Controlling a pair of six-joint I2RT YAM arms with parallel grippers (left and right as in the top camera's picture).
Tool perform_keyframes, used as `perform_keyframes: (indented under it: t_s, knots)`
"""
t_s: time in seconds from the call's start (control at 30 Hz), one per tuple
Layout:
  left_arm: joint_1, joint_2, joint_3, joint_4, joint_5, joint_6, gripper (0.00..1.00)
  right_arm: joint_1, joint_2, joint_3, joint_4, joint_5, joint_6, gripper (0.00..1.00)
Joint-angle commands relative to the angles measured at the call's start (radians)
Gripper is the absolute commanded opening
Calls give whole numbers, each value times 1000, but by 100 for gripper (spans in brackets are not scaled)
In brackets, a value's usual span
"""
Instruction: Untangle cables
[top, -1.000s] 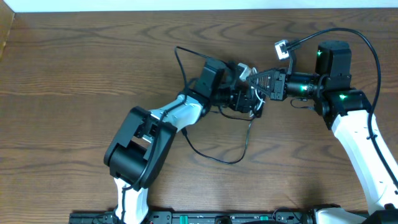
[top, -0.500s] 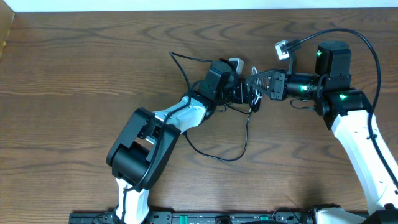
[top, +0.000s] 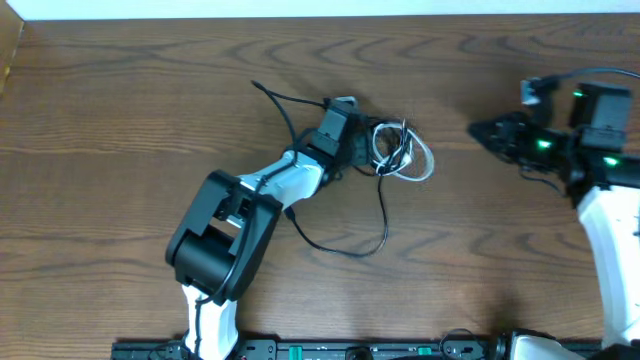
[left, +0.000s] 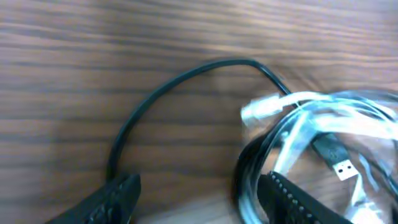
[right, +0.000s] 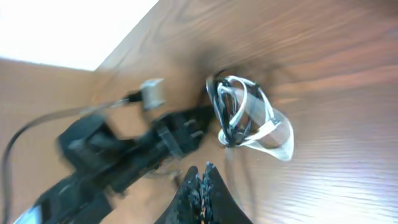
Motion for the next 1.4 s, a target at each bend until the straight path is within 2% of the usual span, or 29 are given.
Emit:
perform_keyframes:
  t_s: [0.0, 0.13, 0.23, 0.27, 0.3, 0.33, 0.37, 0.4, 0.5, 0.63, 0.77, 0.9, 0.97, 1.37]
  knots:
    - [29, -110, 8, -45, -38, 95, 63, -98, 1, 7, -32, 74, -53, 1]
    - [59, -180, 8, -85, -39, 98, 51, -153, 22, 7, -62, 121, -77, 1]
    - [67, -200, 8, -99, 10, 139, 51, -119, 34, 7, -62, 116, -146, 3]
    - [66, -200, 8, -98, 23, 139, 51, -91, 35, 7, -49, 117, -153, 7]
    - [66, -200, 8, -96, 42, 138, 51, -56, 38, 7, -26, 119, -157, 20]
    - [66, -200, 8, -97, 64, 138, 51, 9, 47, 7, 22, 150, -140, 38]
    - [66, -200, 8, -100, 63, 138, 51, 72, 65, 7, 71, 198, -93, 44]
    - [71, -202, 8, -106, 63, 138, 51, 130, 92, 8, 124, 218, -55, 46]
    - [97, -247, 10, -177, 63, 139, 51, 244, 202, 49, 187, 222, -2, 45]
    - [151, -365, 10, -304, 63, 139, 52, 347, 418, 207, 101, 274, 2, 42]
    - [181, -451, 10, -405, 63, 139, 52, 397, 567, 298, 107, 279, 12, 41]
    - [181, -454, 10, -427, 63, 139, 52, 428, 644, 301, 215, 282, 12, 40]
    - [181, -454, 10, -432, 63, 139, 52, 449, 678, 301, 241, 285, 12, 35]
    - [181, -454, 10, -436, 63, 138, 52, 536, 774, 301, 201, 424, 21, 15]
